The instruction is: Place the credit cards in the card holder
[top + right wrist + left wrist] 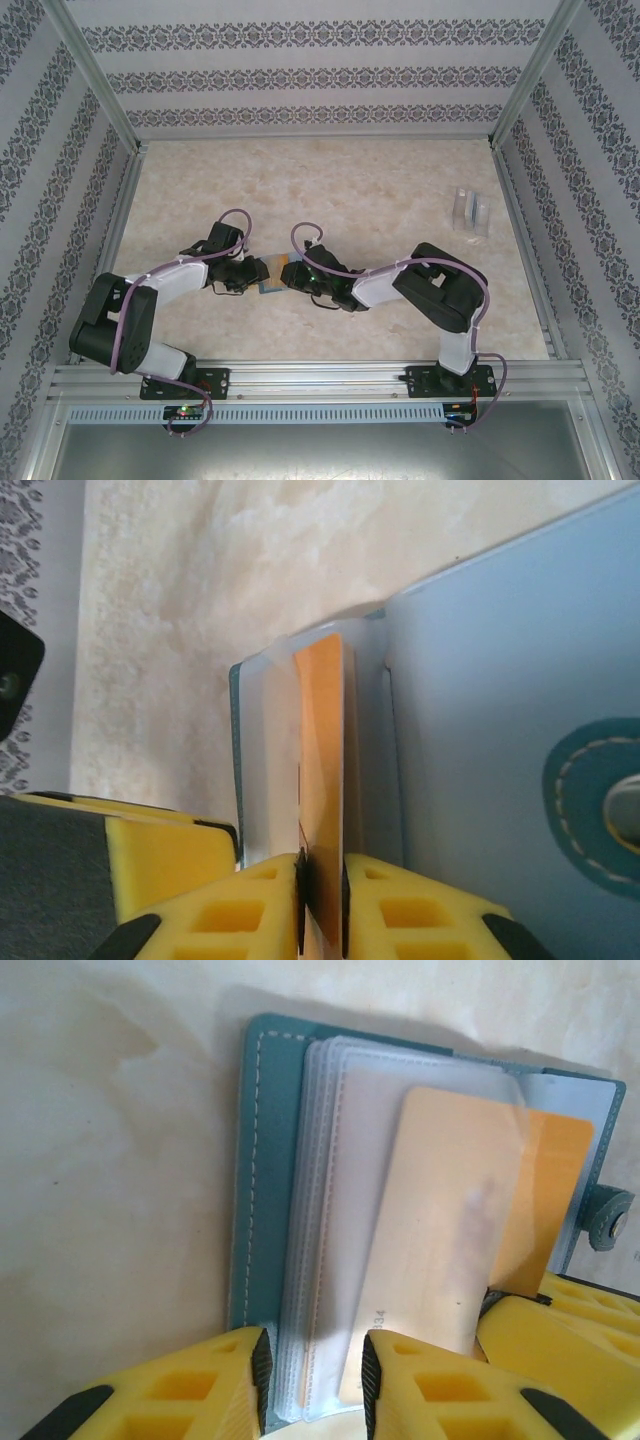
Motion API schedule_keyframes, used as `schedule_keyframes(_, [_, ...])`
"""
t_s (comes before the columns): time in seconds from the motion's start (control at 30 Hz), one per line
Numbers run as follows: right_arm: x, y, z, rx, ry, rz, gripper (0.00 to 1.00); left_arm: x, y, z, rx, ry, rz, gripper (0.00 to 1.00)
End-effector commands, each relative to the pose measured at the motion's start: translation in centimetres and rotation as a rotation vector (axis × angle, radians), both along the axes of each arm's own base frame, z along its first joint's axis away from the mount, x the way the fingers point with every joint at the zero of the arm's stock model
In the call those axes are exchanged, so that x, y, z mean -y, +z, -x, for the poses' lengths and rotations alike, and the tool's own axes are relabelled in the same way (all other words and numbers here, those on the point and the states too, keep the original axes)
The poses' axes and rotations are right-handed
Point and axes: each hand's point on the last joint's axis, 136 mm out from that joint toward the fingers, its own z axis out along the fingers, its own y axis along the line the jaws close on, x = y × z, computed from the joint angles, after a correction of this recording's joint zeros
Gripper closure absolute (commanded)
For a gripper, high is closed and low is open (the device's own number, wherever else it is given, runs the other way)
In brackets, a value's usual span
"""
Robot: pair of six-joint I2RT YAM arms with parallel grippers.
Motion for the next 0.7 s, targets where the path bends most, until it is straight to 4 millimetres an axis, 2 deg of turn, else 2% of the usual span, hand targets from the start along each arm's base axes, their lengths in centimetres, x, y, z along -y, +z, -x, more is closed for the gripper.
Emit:
schedule_keyframes(0.0, [0.4,1.0,-0.5,0.049,0.023,0.055,0.78,-0.3,1.0,-0.3,0.022,-0.006,-0.025,0.67])
schedule_keyframes(0.2, [0.4,0.6,-0.7,0.047,0.052,0.114,0.71,-0.4,1.1,-0.3,0.023,-0.003,-0.023,0.67])
schedule_keyframes(0.43, [0.5,0.2,-0.9,0.060,0.096,0.194,0.72,-0.7,0.1,-0.1,0.010,-0.004,-0.045,0.70])
schedule_keyframes(0.53, [0.6,0.6,-1.0,0.086,0.115,0.214,0.70,-1.1,-0.3,-0.1,0.007,-0.017,-0.077,0.75])
schedule_keyframes(0.67, [0.7,1.8,-1.1,0.126,0.150,0.237,0.61,-1.8,-0.8,-0.1,0.004,-0.022,-0.129,0.79])
